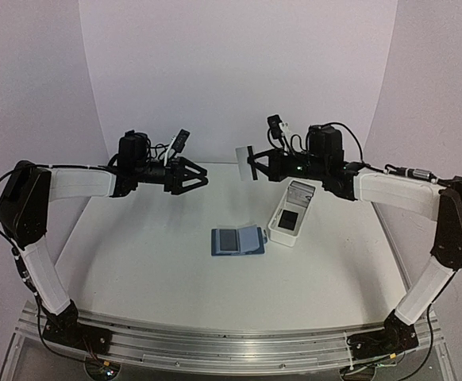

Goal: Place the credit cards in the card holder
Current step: Pick up the credit card from the storage box.

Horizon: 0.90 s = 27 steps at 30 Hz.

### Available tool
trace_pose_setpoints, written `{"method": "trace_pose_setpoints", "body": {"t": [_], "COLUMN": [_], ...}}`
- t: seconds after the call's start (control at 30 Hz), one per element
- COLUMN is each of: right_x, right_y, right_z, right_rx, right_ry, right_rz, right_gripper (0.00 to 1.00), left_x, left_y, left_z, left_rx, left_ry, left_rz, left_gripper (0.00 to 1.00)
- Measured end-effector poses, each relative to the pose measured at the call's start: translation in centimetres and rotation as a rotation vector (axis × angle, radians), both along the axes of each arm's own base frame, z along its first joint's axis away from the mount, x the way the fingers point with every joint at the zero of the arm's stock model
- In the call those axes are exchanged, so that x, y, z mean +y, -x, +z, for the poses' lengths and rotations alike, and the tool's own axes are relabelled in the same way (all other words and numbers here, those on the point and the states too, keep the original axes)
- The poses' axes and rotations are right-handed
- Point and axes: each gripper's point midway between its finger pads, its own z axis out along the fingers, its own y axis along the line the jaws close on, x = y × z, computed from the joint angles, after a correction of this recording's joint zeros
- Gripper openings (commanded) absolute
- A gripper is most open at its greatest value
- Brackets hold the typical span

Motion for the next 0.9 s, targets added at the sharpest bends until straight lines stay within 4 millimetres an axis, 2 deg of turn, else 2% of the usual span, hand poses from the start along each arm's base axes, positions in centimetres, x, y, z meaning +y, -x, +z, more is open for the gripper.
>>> {"method": "trace_pose_setpoints", "body": {"t": [0.13, 0.37, 0.47, 0.57, 0.63, 0.7, 0.8, 0.83, 0.9], "right_x": [2.4, 5.9, 6.8, 7.0, 7.0, 6.9, 7.1, 7.0, 7.0], "right_y": [2.6, 6.0, 6.8, 6.9, 6.8, 6.6, 8.0, 9.4, 9.9], "right_z": [1.3, 4.0, 3.7, 3.5, 3.5, 3.3, 4.2, 5.3, 5.9], "right_rx": [0.046, 0.075, 0.093, 0.088, 0.015, -0.158, -0.439, -0.663, -0.836], "right_ry": [-0.19, -0.378, -0.394, -0.39, -0.361, -0.239, -0.063, 0.064, 0.171], "right_rz": [0.085, 0.25, 0.293, 0.287, 0.255, 0.193, 0.168, 0.172, 0.169], "right_gripper": [0.0, 0.0, 0.0, 0.0, 0.0, 0.0, 0.0, 0.0, 0.0], "left_x": [-0.4, -1.2, -1.5, -1.6, -1.5, -1.0, -0.1, 0.4, 0.7], "left_y": [1.5, 3.0, 3.4, 3.6, 3.7, 3.7, 3.6, 3.4, 3.1], "left_z": [2.5, 3.8, 4.2, 4.5, 4.7, 4.8, 4.9, 5.1, 5.4], "left_rx": [-0.002, 0.029, 0.043, 0.059, 0.077, 0.108, 0.167, 0.205, 0.246], "left_ry": [0.083, 0.126, 0.136, 0.141, 0.142, 0.14, 0.135, 0.134, 0.127], "left_rz": [-0.058, -0.118, -0.128, -0.131, -0.134, -0.147, -0.156, -0.158, -0.157], "left_gripper": [0.84, 0.82, 0.79, 0.79, 0.79, 0.8, 0.83, 0.84, 0.86]}}
